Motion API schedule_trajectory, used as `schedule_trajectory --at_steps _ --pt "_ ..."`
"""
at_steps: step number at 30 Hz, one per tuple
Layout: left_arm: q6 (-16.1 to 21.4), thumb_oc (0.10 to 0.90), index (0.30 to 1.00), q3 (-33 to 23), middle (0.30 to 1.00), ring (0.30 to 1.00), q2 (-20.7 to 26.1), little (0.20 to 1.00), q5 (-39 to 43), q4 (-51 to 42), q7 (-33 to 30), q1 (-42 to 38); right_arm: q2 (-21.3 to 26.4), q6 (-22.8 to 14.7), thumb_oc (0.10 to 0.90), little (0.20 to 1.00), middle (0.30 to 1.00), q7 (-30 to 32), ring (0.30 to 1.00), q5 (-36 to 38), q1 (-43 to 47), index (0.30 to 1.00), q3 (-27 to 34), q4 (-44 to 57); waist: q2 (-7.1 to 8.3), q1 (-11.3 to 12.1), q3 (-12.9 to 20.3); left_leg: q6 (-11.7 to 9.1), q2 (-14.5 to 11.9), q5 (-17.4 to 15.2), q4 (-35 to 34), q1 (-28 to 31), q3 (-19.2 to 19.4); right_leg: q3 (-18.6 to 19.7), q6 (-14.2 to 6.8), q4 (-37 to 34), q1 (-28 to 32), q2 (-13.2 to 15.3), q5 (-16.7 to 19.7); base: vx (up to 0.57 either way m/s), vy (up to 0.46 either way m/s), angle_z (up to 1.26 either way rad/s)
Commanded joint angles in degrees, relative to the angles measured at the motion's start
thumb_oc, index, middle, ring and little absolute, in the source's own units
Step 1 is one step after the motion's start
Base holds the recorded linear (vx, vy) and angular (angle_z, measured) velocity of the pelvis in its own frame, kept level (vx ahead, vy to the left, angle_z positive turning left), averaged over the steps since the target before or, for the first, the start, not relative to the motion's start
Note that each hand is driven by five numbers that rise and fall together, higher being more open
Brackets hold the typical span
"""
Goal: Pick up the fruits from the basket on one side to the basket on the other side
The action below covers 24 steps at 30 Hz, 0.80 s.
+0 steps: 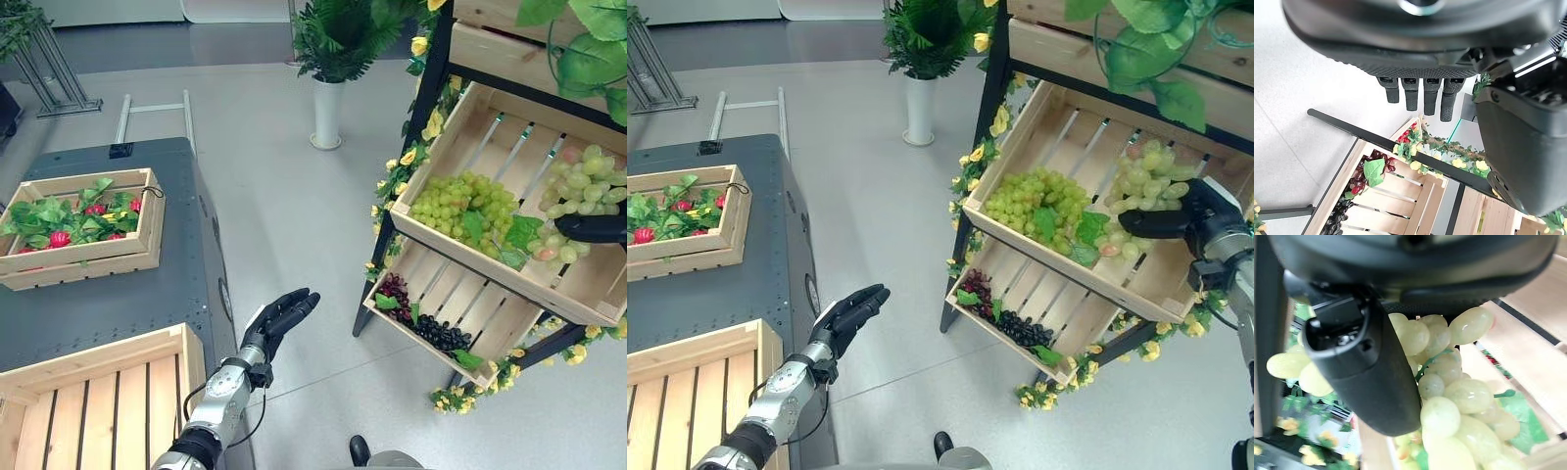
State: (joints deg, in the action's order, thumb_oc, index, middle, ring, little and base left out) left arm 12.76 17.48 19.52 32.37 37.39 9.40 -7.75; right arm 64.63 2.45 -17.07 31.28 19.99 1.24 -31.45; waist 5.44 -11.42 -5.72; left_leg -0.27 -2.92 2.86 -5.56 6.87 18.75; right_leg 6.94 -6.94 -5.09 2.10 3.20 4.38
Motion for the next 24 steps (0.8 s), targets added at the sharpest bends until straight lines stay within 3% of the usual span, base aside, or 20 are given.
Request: schedule_trajectory --at_steps 1,2,3,4,11,24 --pt "3.92 0.800 0.900 0.55 0.900 0.900 1.59 0.900 0.74 -2.21 1.46 -4.65 5.69 -3.21 0.400 0.300 0.300 0.35 0.300 -2.86 12.77 0.300 0.68 -5.20 1.09 2.12 3.09 1.18 2.62 -9.36 0.71 2.22 -2.74 -1.54 1.74 0.14 1.22 -5.79 -2.13 0.00 0.000 0.00" --pt "3.92 0.800 0.900 0.54 0.900 0.900 1.57 0.900 0.75 -2.20 1.44 -4.65 5.59 -3.19 0.475 0.413 0.413 0.24 0.413 -3.30 12.71 0.413 0.50 -5.47 1.08 2.12 3.08 1.19 2.62 -9.38 0.72 2.23 -2.73 -1.55 1.75 0.14 1.23 -5.79 -2.14 0.00 0.000 0.00" --pt "3.89 0.800 0.900 0.52 0.900 0.900 1.52 0.900 0.69 -2.25 1.30 -4.73 5.38 -3.19 0.800 0.900 0.900 0.28 0.900 -5.62 12.41 0.900 -0.03 -6.33 1.09 2.17 3.02 1.21 2.63 -9.42 0.77 2.25 -2.70 -1.59 1.74 0.16 1.21 -5.76 -2.13 0.00 0.000 0.00" --pt "3.73 0.800 0.900 0.46 0.900 0.900 1.45 0.900 0.62 -2.40 1.12 -4.85 5.67 -3.59 0.800 0.900 0.900 0.70 0.900 -8.73 12.16 0.900 -1.11 -7.55 1.12 2.22 2.88 1.23 2.64 -9.45 0.84 2.25 -2.63 -1.58 1.76 0.20 1.18 -5.75 -2.10 0.00 0.000 0.00" --pt "3.35 0.800 0.900 0.50 0.900 0.900 1.34 0.900 0.96 -2.91 -0.21 -5.27 5.98 -2.45 0.800 0.900 0.900 0.92 0.900 -11.71 11.73 0.900 -3.10 -9.08 0.95 1.81 2.37 1.31 2.62 -9.37 0.87 2.36 -2.29 -1.20 1.87 0.41 1.16 -5.77 -2.20 0.00 0.000 0.00" --pt "4.10 0.800 0.900 -0.06 0.900 0.900 0.79 0.900 1.56 -3.24 -0.19 -4.28 5.73 -2.32 0.800 0.900 0.900 2.59 0.900 -13.91 5.31 0.900 0.97 -5.46 0.64 0.27 1.99 1.44 2.60 -9.97 1.50 2.44 -1.39 -0.02 1.83 0.87 1.00 -5.90 -2.52 0.00 0.001 0.00"
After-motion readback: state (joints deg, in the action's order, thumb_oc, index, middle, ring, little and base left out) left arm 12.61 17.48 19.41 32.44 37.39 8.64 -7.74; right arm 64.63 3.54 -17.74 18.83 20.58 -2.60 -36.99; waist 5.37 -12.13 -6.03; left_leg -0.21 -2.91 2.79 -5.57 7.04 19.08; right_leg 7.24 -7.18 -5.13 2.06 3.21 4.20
